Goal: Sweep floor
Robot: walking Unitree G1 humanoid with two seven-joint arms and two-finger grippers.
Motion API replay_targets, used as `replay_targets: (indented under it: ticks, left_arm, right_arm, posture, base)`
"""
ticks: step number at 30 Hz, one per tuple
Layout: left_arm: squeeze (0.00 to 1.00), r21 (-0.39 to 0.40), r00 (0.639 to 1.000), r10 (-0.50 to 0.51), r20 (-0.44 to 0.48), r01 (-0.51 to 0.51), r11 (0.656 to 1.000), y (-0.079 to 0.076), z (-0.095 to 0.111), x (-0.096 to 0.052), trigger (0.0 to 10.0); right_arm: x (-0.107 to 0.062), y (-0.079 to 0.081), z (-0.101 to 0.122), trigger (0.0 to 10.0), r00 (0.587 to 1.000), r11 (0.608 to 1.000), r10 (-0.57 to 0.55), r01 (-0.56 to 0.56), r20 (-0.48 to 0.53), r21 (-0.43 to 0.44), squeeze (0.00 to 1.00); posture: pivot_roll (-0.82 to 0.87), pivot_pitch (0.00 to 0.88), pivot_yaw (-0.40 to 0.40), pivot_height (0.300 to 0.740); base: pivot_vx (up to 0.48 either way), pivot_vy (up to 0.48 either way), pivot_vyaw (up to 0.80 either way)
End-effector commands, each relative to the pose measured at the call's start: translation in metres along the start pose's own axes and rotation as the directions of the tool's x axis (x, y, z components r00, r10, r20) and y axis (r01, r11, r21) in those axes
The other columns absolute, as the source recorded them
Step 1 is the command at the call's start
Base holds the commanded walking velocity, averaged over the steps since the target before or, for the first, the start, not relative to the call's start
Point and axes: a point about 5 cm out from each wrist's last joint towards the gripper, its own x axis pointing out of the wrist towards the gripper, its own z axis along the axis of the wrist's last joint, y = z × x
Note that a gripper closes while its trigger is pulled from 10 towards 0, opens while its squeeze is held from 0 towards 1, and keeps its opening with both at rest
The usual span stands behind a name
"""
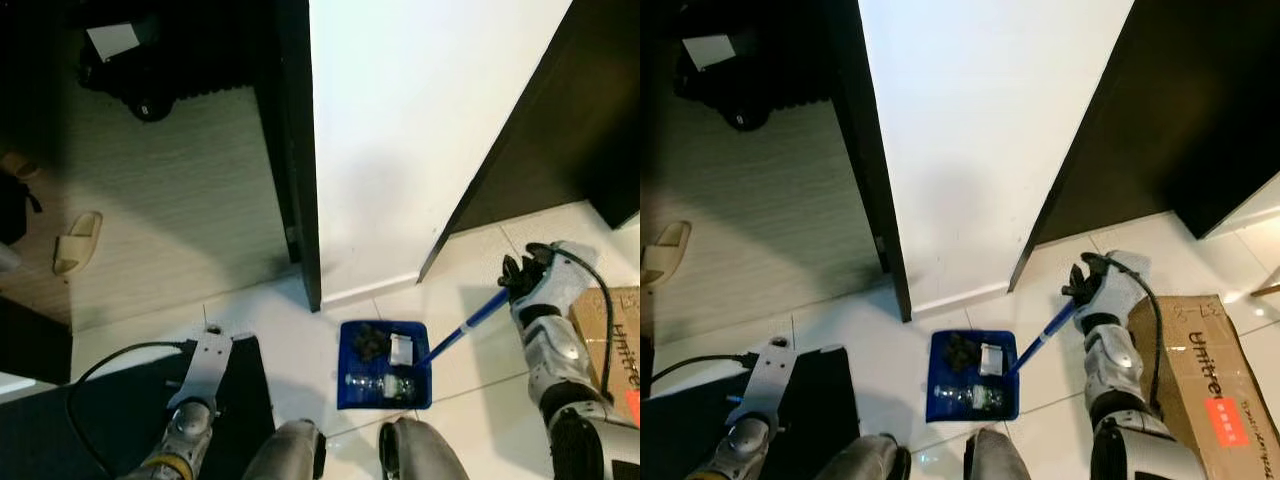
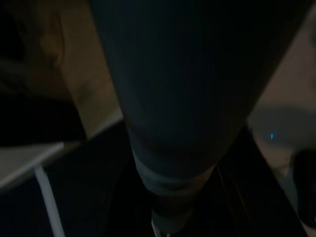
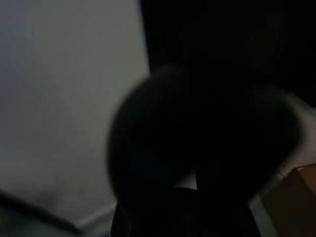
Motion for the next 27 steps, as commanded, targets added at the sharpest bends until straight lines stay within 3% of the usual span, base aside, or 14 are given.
replay_targets:
  ticks: [1,3,4,5,6,7,12,13,14,15,16,19,22,27]
  left_arm:
    - [0.0,0.021,0.999,-0.029,0.037,0.028,0.999,0.0,0.002,-0.001,10.0]
    - [0.0,0.013,0.995,-0.064,0.072,0.063,0.998,0.002,0.009,0.002,10.0]
    - [0.0,0.008,0.976,-0.099,0.196,0.099,0.995,0.02,0.049,0.016,10.0]
    - [0.0,0.008,0.976,-0.099,0.196,0.099,0.995,0.02,0.049,0.016,10.0]
    - [0.0,0.01,0.958,-0.103,0.267,0.104,0.995,0.033,0.076,0.023,10.0]
    - [0.0,0.004,0.906,-0.162,0.39,0.174,0.985,0.033,0.123,0.027,10.0]
    - [0.0,-0.029,0.868,-0.174,0.466,0.211,0.977,0.022,0.149,0.024,10.0]
    - [0.0,-0.058,0.862,-0.16,0.481,0.213,0.975,0.02,0.154,0.024,10.0]
    - [0.0,-0.091,0.854,-0.144,0.499,0.217,0.972,0.019,0.16,0.023,10.0]
    - [0.0,-0.091,0.854,-0.144,0.499,0.217,0.972,0.019,0.16,0.023,10.0]
    - [0.0,-0.12,0.847,-0.126,0.516,0.217,0.969,0.018,0.165,0.023,10.0]
    - [0.0,-0.143,0.837,-0.107,0.537,0.215,0.966,0.02,0.173,0.022,10.0]
    - [0.0,-0.154,0.848,-0.095,0.521,0.203,0.967,0.027,0.174,0.024,10.0]
    - [0.0,-0.138,0.861,-0.081,0.503,0.173,0.975,0.031,0.165,0.024,10.0]
  right_arm:
    - [0.005,-0.006,0.014,0.0,0.998,0.996,-0.043,0.039,0.055,0.074,0.0]
    - [0.006,-0.008,0.016,0.0,0.996,0.993,-0.059,0.053,0.06,0.105,0.0]
    - [0.007,-0.01,0.017,0.0,0.996,0.99,-0.069,0.061,0.059,0.13,0.0]
    - [0.007,-0.01,0.017,0.0,0.996,0.99,-0.069,0.061,0.059,0.13,0.0]
    - [0.007,-0.01,0.017,0.0,0.996,0.989,-0.07,0.061,0.057,0.134,0.0]
    - [0.005,-0.009,0.012,0.0,0.997,0.988,-0.06,0.054,0.039,0.144,0.0]
    - [0.0,-0.006,0.004,0.0,0.998,0.986,-0.055,0.05,0.022,0.16,0.0]
    - [-0.002,-0.006,0.001,2.0,0.998,0.986,-0.053,0.049,0.023,0.162,0.0]
    - [-0.004,-0.004,-0.001,7.7,0.998,0.984,-0.051,0.046,0.022,0.172,0.0]
    - [-0.004,-0.004,-0.001,7.7,0.998,0.984,-0.051,0.046,0.022,0.172,0.0]
    - [-0.005,-0.003,-0.004,10.0,0.999,0.984,-0.045,0.041,0.019,0.176,0.0]
    - [-0.006,0.002,-0.006,10.0,1.0,0.986,-0.022,0.02,0.013,0.167,0.0]
    - [-0.005,0.004,-0.004,10.0,1.0,0.988,0.006,-0.009,0.016,0.153,0.0]
    - [-0.004,-0.004,0.001,10.0,1.0,0.996,0.02,-0.02,0.001,0.092,0.0]
  posture:
    - [0.02,0.016,-0.005,0.74]
    - [0.01,0.01,0.007,0.74]
    - [0.0,0.0,0.021,0.74]
    - [0.0,0.0,0.021,0.74]
    - [0.0,0.0,0.021,0.74]
    - [-0.02,0.0,0.042,0.74]
    - [-0.04,0.0,0.054,0.74]
    - [-0.04,0.0,0.054,0.74]
    - [-0.04,0.0,0.055,0.74]
    - [-0.04,0.0,0.055,0.74]
    - [-0.04,0.0,0.054,0.74]
    - [-0.04,0.0,0.051,0.74]
    - [-0.04,0.0,0.03,0.74]
    - [-0.04,0.0,0.002,0.74]
  base:
    - [0.0,0.0,0.0]
    - [0.0,0.0,0.0]
    - [0.0,0.0,0.0]
    - [0.0,0.0,0.0]
    - [0.0,0.0,0.0]
    - [0.0,0.0,0.0]
    - [0.0,0.0,0.0]
    - [0.0,0.0,0.0]
    - [0.0,0.0,0.0]
    - [0.0,0.0,0.0]
    - [0.0,0.0,0.0]
    - [0.0,0.0,0.0]
    - [0.0,0.0,0.0]
    - [0.0,0.0,0.0]
